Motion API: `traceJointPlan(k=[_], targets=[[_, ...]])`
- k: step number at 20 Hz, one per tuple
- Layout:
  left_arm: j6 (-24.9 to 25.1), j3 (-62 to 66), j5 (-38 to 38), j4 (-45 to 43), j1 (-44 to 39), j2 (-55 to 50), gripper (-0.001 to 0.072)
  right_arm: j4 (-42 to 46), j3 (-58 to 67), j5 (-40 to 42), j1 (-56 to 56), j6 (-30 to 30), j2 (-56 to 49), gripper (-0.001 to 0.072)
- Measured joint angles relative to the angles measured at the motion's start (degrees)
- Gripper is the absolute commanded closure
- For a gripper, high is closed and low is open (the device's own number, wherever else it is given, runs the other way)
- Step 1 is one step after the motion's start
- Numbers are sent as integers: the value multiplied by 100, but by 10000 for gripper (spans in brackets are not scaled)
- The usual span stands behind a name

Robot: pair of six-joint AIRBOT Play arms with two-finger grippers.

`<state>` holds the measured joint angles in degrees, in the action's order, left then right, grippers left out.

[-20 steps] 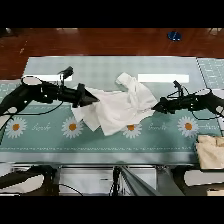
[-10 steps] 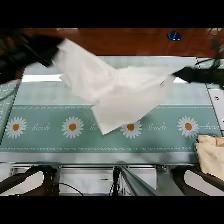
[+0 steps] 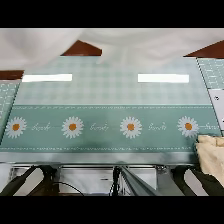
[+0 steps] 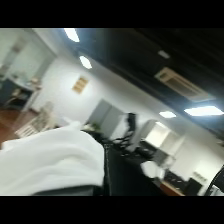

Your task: Fold the shirts.

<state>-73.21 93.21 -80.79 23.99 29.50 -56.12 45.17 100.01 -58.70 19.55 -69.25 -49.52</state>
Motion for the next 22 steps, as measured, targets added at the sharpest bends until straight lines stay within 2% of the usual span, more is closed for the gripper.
traceJointPlan(k=[2, 5, 9, 12, 15, 18, 22], targets=[[-682, 114, -345, -398, 535, 426, 677, 444, 404, -293, 4, -409, 245, 688], [-1486, 186, -1318, -1091, 1261, 1040, 676, 1178, 695, -1132, 4, -944, 608, 687], [-2004, 201, -2116, -1797, 1735, 1740, 677, 2190, 822, -2892, -20, -1276, 695, 688], [-2052, 68, -2297, -2999, 1665, 2061, 679, 2994, 841, -3864, -389, -1333, 389, 688], [-1912, -796, -2400, -4118, 1193, 2347, 679, 3646, 625, -4347, -1075, -1377, -234, 688], [-1626, -2361, -2262, -4920, 623, 2586, 679, 4216, 203, -4365, -1860, -1392, -1082, 688], [-1172, -4594, -999, -5447, -28, 2387, 679, 4607, -116, -3633, -2546, -1217, -2472, 687]])
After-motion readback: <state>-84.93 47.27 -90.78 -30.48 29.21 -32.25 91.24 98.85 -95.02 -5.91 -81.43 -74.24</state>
